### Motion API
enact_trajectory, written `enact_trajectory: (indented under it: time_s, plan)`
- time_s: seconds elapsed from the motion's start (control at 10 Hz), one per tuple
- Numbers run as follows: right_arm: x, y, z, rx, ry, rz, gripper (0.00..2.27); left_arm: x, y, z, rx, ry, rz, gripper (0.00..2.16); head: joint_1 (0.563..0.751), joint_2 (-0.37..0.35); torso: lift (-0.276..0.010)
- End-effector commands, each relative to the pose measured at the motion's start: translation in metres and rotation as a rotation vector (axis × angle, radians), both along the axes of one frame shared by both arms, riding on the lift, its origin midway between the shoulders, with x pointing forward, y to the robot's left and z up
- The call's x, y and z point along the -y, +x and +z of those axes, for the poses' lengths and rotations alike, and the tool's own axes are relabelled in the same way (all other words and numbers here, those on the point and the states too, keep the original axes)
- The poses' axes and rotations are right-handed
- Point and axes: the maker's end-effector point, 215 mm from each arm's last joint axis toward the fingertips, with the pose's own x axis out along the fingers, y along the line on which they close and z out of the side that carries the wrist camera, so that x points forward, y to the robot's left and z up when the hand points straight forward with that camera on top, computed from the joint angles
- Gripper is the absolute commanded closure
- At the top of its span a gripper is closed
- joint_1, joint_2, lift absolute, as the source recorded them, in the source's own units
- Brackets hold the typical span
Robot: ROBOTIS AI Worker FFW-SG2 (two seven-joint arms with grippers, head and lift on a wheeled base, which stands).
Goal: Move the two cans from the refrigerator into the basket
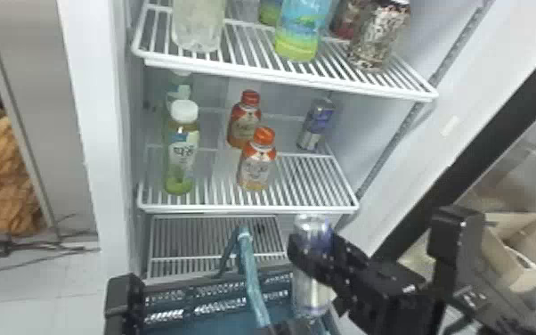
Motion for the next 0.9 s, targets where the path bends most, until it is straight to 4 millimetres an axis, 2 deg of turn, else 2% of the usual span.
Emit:
enact_trajectory:
  time_s: [0.0,0.2,0.4,0.6,0.8]
  plan:
    - [0.006,-0.021,-0.014,-0.083,-0.039,0.006,0.87,0.0,0.0,-0.001,-0.001,0.001,0.0,1.21,0.695,-0.35,-0.266]
    - [0.008,-0.035,-0.025,-0.145,-0.058,0.019,0.87,0.0,-0.001,-0.002,-0.002,0.004,-0.002,1.21,0.695,-0.35,-0.266]
    - [0.007,-0.037,-0.031,-0.166,-0.052,0.026,0.83,0.001,-0.001,-0.001,0.003,0.005,-0.006,1.21,0.695,-0.35,-0.266]
    - [0.009,-0.031,-0.027,-0.144,-0.046,0.022,0.39,0.0,-0.001,-0.002,0.001,0.006,-0.004,1.21,0.695,-0.35,-0.266]
    - [0.013,-0.012,-0.014,-0.07,-0.023,0.005,0.13,0.0,0.0,-0.001,0.001,0.003,-0.002,1.21,0.695,-0.35,-0.266]
